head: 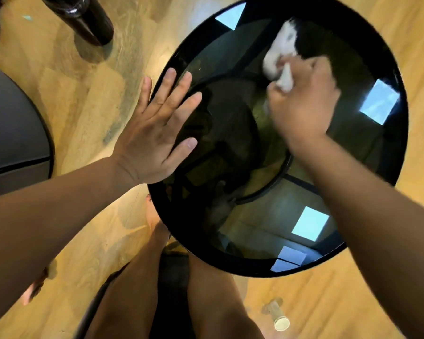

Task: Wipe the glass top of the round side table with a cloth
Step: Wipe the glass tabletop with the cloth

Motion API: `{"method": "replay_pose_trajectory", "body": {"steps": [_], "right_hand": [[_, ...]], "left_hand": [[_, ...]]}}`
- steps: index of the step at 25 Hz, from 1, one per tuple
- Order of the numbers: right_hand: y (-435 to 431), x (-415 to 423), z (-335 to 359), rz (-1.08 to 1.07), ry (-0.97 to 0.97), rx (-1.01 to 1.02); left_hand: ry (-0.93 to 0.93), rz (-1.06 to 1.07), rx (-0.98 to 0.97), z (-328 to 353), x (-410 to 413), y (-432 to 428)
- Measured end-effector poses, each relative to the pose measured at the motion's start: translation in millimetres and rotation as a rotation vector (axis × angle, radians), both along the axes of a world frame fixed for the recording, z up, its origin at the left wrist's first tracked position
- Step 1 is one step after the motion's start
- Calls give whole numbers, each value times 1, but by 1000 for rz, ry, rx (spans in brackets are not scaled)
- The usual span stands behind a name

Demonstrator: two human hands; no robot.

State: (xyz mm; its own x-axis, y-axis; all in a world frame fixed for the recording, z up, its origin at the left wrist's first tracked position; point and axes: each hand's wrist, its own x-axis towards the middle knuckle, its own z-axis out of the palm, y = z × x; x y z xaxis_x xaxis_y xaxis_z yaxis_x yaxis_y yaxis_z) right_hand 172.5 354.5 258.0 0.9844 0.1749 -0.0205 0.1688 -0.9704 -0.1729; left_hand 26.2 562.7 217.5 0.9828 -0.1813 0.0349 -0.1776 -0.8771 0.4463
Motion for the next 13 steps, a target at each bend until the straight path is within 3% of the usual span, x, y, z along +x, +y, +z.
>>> {"method": "replay_pose_trajectory", "body": {"steps": [2,4,6,8,10,13], "right_hand": [[21,-109,2,270,165,69],[30,-188,12,544,464,119],[29,-196,17,788,557,150],[21,-143,12,886,445,133],[18,-63,5,685,216,74],[21,57,4,103,25,34]], "left_hand": [[-18,7,-53,0,2,-1],[-22,-4,-47,-2,2,0],[-23,-34,-9,-3,1,2],[-21,-31,-5,-2,0,2],[-4,-17,-34,0,0,1],[24,-28,-22,1,0,1]]}}
